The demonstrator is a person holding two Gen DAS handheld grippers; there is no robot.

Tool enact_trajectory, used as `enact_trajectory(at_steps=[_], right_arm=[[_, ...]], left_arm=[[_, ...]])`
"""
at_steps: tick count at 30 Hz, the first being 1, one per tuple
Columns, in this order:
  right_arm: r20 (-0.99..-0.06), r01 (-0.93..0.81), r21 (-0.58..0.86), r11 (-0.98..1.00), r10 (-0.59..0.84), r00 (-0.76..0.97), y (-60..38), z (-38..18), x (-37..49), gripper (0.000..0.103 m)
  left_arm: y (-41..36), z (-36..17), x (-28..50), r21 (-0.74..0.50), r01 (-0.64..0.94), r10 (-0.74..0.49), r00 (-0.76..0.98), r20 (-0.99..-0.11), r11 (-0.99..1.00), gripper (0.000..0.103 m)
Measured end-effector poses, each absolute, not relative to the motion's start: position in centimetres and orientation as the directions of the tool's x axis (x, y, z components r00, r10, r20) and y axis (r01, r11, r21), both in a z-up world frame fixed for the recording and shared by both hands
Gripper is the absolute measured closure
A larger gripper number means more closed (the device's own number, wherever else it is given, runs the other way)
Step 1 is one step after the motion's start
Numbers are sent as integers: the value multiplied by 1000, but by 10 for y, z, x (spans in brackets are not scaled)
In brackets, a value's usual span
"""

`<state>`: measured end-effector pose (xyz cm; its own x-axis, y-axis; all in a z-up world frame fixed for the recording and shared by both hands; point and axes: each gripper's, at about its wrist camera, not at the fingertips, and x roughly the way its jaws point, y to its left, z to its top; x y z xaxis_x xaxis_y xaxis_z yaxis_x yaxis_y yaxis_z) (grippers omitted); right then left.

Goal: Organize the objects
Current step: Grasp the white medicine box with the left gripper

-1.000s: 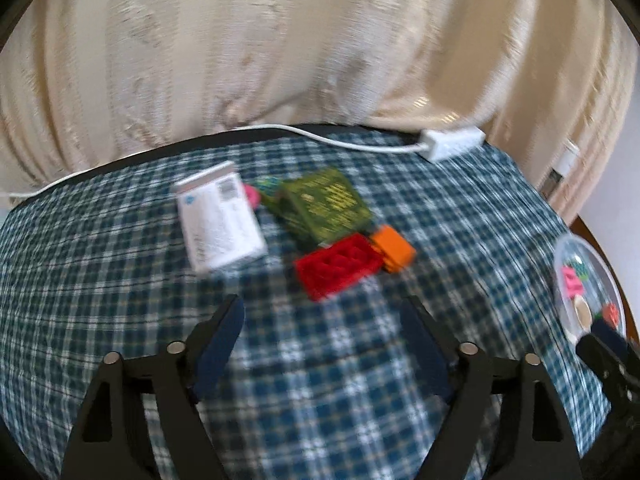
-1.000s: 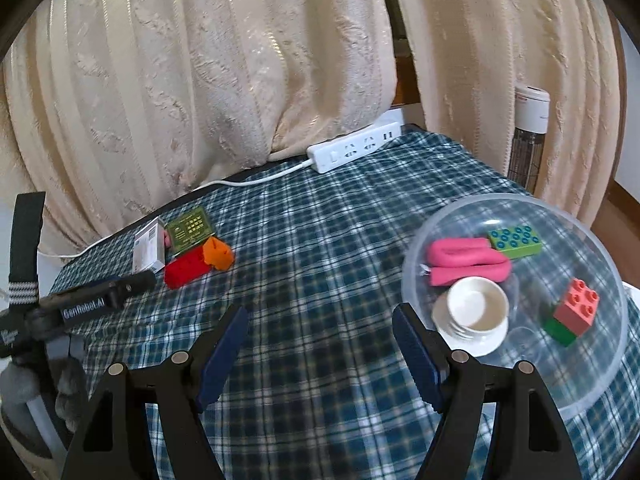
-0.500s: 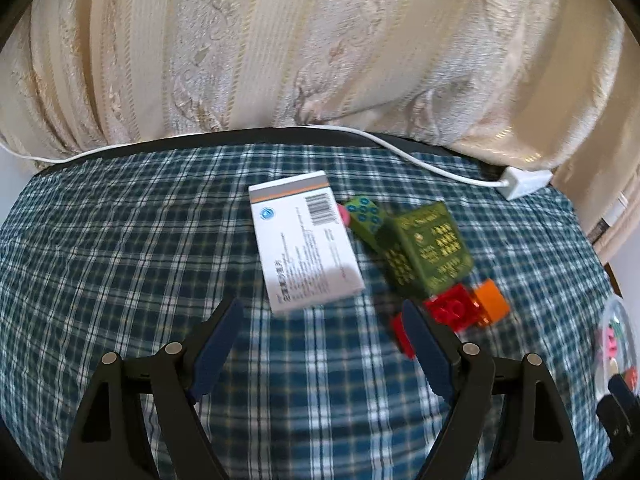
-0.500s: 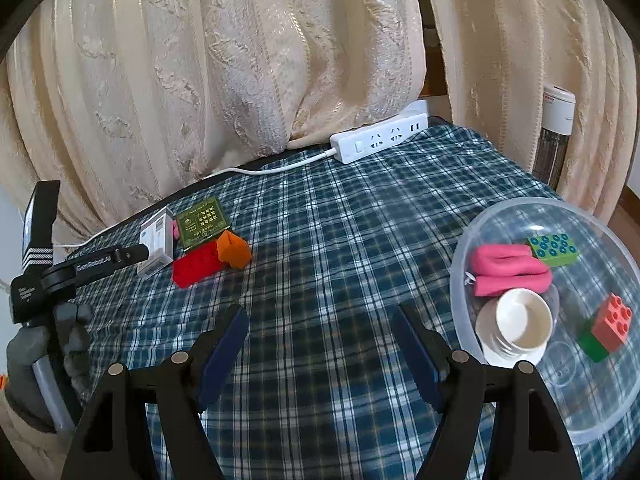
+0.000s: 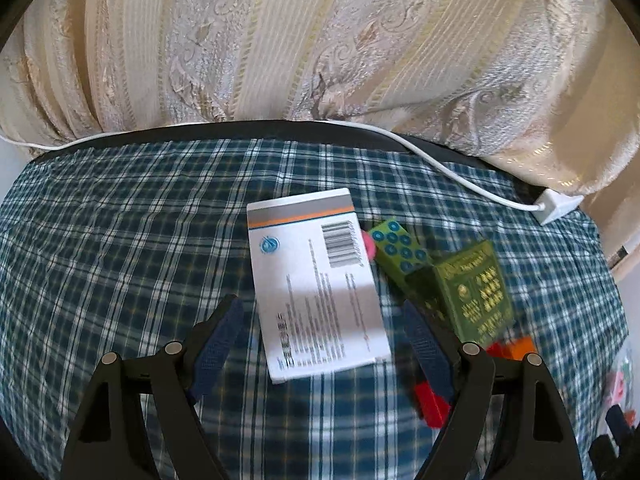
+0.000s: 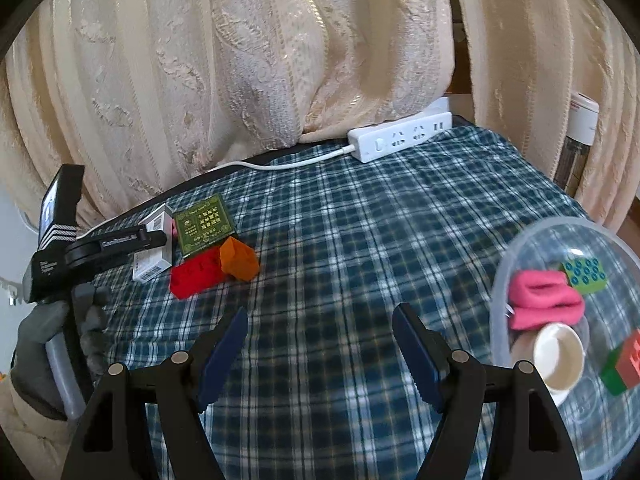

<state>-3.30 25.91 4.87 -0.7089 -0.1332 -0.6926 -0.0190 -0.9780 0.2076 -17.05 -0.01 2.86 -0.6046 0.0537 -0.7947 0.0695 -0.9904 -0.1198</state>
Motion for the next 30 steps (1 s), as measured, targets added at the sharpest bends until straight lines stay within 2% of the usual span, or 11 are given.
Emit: enact_trajectory(at_steps=[9,10,13,30], right_arm=[[-717,18,252,-967,-200,-668,245,36,-63,25],[-718,22,254,-967,-204,-665,243,35,-66,25],[-721,34,275,-961,-229,-654,239,32,-74,25],[-718,83,454,-887,-419,-556,227,15,-123,25]], left_arm=[[-7,15,-185,-129,71,63,-586,-808,-989,20],[-8,15,-186,-132,69,67,-583,-809,-989,22],[-12,12,-188,-153,68,87,-568,-818,-986,37],[-21,46,-177,-163,83,78,-614,-786,-983,37]])
